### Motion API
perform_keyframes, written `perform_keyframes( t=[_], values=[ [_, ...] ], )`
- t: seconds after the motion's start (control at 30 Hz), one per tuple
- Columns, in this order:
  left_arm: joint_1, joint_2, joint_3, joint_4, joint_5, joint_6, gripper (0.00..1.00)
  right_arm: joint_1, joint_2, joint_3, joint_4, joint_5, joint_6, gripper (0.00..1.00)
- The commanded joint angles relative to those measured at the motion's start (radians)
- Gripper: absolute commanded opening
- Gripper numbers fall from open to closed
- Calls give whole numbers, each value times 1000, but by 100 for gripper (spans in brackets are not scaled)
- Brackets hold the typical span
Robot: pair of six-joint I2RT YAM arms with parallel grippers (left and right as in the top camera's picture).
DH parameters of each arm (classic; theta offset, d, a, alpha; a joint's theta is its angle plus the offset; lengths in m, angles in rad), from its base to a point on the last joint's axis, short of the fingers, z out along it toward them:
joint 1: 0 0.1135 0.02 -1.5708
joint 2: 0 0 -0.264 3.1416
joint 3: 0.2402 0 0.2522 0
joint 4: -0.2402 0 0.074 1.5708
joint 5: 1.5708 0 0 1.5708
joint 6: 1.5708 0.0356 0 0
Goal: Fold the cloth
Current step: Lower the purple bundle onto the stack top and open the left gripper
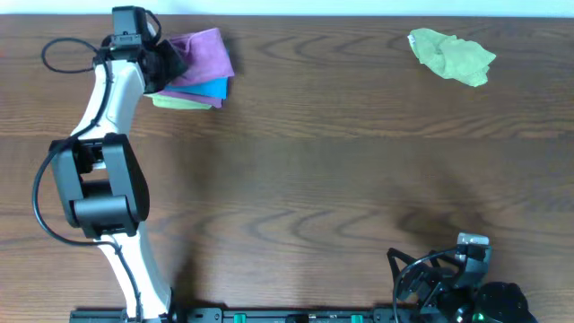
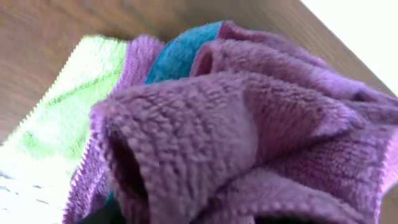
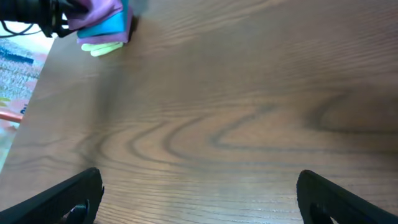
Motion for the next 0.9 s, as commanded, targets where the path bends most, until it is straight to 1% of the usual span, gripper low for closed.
perform_keyframes(
  t=[0.0,0.03,0.13,0.17,0.2,0.3,0.5,0.57,0.77,0.87],
  values=[
    [19,-49,36,3,-9,22,62,-9,-4,-5,-1,0,10,99],
    [23,-54,36,3,-10,22,65,-9,-4,-5,-1,0,10,99],
    [33,-68,37,4,-10,22,67,-9,-4,-5,-1,0,10,99],
    [39,-74,37,4,-10,22,70,-9,-4,-5,-1,0,10,99],
    [44,-82,37,3,-9,22,76,-9,-4,-5,-1,0,10,99],
    [55,-99,37,-2,-9,22,86,-9,-4,-5,-1,0,10,99],
    [72,-130,37,-24,-6,25,98,-9,-4,-5,-1,0,10,99],
    [74,-141,37,-32,-7,30,95,-9,-4,-5,-1,0,10,99],
    [79,-196,37,-78,-10,108,96,-9,-4,-5,-1,0,10,99],
    [79,-239,36,-127,-53,150,95,-9,-4,-5,-1,0,10,99]
  ],
)
